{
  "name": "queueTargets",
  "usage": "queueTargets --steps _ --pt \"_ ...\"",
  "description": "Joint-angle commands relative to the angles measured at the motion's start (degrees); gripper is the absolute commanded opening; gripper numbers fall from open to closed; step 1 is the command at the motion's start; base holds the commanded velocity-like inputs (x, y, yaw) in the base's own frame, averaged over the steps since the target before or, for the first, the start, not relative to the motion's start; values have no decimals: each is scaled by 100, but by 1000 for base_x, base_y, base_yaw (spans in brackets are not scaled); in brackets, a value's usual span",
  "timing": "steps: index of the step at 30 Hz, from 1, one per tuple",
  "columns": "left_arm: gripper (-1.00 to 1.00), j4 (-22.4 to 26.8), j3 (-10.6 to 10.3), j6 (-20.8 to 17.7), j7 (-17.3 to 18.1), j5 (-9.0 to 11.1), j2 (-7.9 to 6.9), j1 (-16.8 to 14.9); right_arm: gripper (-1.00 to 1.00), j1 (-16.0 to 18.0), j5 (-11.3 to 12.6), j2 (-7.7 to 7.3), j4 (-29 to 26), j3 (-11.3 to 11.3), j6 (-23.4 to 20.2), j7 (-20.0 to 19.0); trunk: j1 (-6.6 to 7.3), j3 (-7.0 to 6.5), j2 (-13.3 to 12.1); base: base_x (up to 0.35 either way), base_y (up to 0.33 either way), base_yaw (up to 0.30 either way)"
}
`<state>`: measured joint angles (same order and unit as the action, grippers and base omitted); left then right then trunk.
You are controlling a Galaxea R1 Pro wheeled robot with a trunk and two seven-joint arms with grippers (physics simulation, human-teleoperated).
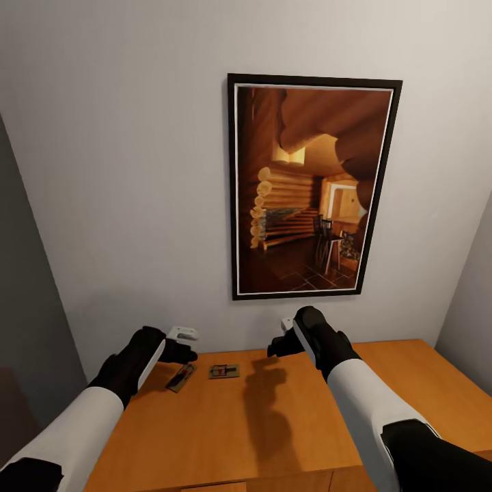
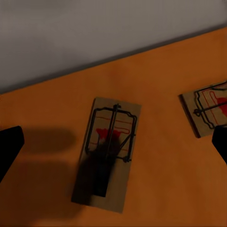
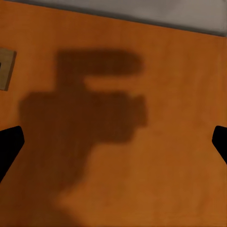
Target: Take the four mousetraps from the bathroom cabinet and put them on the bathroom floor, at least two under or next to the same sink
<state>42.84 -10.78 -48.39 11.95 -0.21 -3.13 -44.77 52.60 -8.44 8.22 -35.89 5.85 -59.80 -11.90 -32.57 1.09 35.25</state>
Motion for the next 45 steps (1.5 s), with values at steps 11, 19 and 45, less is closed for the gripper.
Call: queueTargets --steps 11,19,45 --pt "100 97 -12 -55 5 -2 -11 -5 100 5 -61 3 -6 12 -20 -49 -200 173 371 0 0 0" --pt "100 113 -12 -56 3 1 -5 -5 100 5 -61 -1 -6 6 -20 -49 -376 317 692 0 0 0" --pt "100 99 -10 -64 0 3 -20 -5 100 5 -53 -90 -6 4 -20 -58 -947 783 1735 0 0 0"
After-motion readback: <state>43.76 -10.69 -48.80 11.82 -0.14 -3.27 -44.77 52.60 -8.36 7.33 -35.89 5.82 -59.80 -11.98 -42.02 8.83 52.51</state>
